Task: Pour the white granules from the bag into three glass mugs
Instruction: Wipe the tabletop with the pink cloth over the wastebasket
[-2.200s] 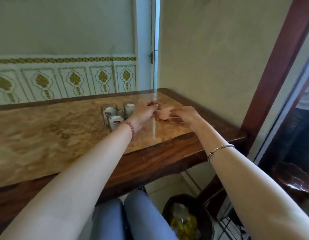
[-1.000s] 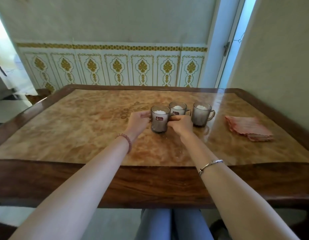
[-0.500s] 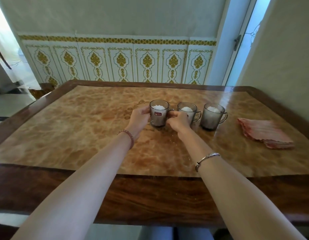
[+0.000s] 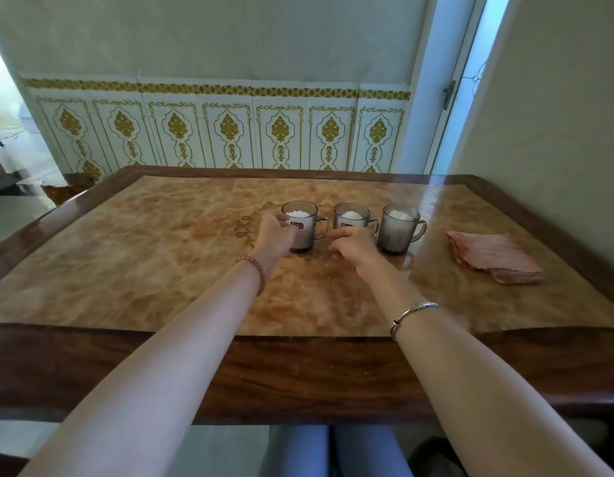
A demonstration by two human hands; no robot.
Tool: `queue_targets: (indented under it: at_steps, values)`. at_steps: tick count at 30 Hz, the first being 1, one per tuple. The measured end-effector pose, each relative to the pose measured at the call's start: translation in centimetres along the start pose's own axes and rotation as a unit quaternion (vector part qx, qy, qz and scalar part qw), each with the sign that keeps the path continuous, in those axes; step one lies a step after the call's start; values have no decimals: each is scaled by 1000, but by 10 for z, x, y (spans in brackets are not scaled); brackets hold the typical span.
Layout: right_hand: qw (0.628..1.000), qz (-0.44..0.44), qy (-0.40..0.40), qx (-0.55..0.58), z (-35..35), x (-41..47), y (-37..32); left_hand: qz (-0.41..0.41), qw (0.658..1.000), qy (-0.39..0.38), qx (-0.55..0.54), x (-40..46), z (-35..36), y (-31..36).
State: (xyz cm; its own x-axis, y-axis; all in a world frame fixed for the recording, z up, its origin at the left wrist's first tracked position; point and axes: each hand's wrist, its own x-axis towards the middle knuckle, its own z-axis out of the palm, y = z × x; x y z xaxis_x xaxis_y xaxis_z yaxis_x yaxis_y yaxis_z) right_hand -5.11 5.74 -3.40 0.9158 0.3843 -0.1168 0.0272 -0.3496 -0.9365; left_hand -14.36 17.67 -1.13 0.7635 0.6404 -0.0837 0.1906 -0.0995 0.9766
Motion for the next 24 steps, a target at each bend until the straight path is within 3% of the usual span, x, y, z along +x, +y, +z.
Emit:
queue_targets:
  at_steps: [8,24]
  values:
    - [998,-12,56,25,-71,-30,0,70,994,-80,24,-37,50,34]
    - [966,53,251,-35,-229,-36,61,96,972,-211,31,-59,205,54]
